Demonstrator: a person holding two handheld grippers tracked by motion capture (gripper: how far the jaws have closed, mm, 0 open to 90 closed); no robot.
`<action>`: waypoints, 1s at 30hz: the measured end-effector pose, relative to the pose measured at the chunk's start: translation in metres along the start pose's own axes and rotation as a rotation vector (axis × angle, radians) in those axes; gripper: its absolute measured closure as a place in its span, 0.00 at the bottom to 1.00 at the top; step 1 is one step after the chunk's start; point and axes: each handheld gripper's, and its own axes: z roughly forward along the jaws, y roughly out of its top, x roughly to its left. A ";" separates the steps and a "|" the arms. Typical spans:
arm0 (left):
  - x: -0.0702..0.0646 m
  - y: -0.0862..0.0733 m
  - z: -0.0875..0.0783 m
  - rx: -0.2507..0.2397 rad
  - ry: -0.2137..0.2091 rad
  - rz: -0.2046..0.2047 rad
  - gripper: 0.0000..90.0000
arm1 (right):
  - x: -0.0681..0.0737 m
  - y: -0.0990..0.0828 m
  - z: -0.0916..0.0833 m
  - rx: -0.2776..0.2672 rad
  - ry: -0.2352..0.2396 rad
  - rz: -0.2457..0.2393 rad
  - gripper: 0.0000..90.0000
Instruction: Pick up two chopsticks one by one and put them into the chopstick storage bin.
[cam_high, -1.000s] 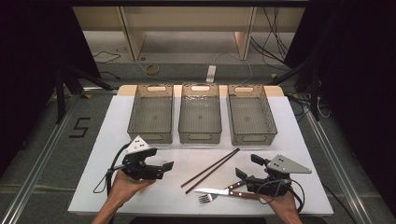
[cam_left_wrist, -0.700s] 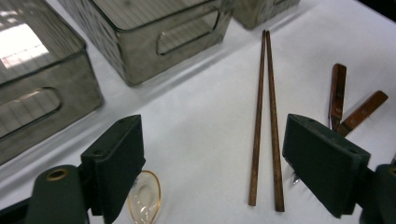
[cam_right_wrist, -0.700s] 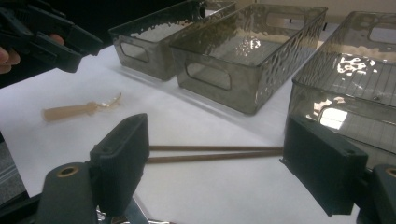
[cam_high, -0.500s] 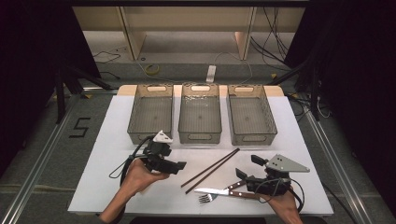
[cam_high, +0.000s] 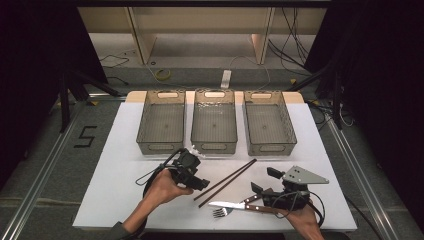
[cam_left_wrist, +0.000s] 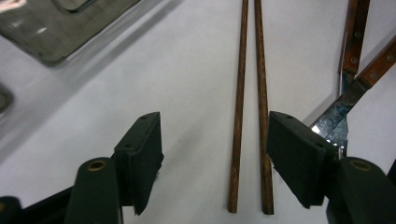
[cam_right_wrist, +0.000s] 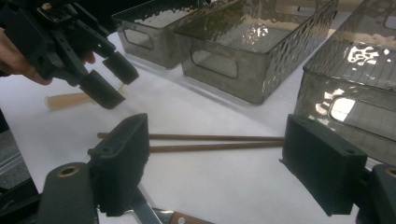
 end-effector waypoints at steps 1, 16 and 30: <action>-0.001 0.000 0.002 0.004 -0.008 -0.004 0.42 | 0.000 0.000 0.000 0.000 0.001 -0.001 0.27; -0.007 0.011 0.029 0.125 -0.036 0.040 0.61 | 0.001 0.000 0.001 0.011 0.009 -0.007 0.27; -0.016 0.016 0.038 0.174 -0.019 0.087 0.76 | 0.002 -0.001 0.002 0.021 0.015 -0.011 0.27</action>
